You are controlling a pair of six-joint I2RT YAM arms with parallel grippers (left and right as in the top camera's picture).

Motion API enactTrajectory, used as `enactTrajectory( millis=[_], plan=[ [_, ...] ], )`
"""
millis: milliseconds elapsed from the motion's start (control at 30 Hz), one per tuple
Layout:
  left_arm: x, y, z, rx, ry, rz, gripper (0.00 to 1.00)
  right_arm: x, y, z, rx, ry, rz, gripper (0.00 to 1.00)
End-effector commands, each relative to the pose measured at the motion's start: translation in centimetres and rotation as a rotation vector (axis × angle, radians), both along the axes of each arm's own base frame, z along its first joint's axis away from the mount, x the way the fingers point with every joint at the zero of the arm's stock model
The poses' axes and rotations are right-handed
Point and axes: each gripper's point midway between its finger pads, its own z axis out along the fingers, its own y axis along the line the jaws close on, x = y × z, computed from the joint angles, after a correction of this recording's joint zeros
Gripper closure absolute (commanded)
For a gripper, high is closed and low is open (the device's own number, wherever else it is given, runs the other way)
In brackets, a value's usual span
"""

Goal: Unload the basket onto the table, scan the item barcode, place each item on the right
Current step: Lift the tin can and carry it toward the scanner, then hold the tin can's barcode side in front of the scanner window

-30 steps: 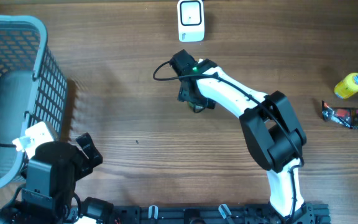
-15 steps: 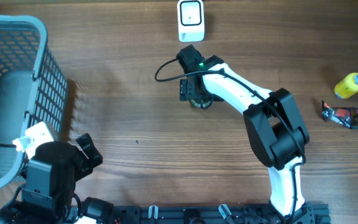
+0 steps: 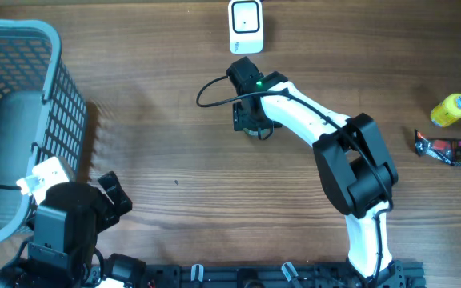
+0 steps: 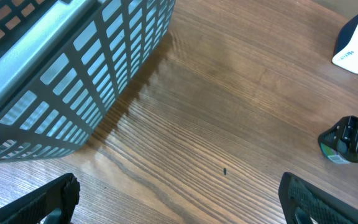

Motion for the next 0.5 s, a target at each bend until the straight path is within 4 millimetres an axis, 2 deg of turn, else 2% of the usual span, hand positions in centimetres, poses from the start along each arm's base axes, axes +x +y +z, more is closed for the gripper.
enactTrajectory(
  millis=[0,200,400,467],
  plan=[
    [0.0,-0.1,0.0,0.01,0.007,-0.019,0.0,-0.2,0.1,-3.3,-0.013,0.018,0.02,0.35],
    [0.0,-0.1,0.0,0.01,0.007,-0.02,0.0,3.1,2.1,-2.1,0.044,-0.122,0.099,0.36],
    [0.0,-0.1,0.0,0.01,0.008,-0.019,0.0,6.9,3.9,0.0,0.07,-0.306,0.189,0.39],
    [0.0,-0.1,-0.2,0.011,0.013,-0.02,0.0,8.4,4.1,0.9,0.063,-0.379,0.189,0.35]
  ],
)
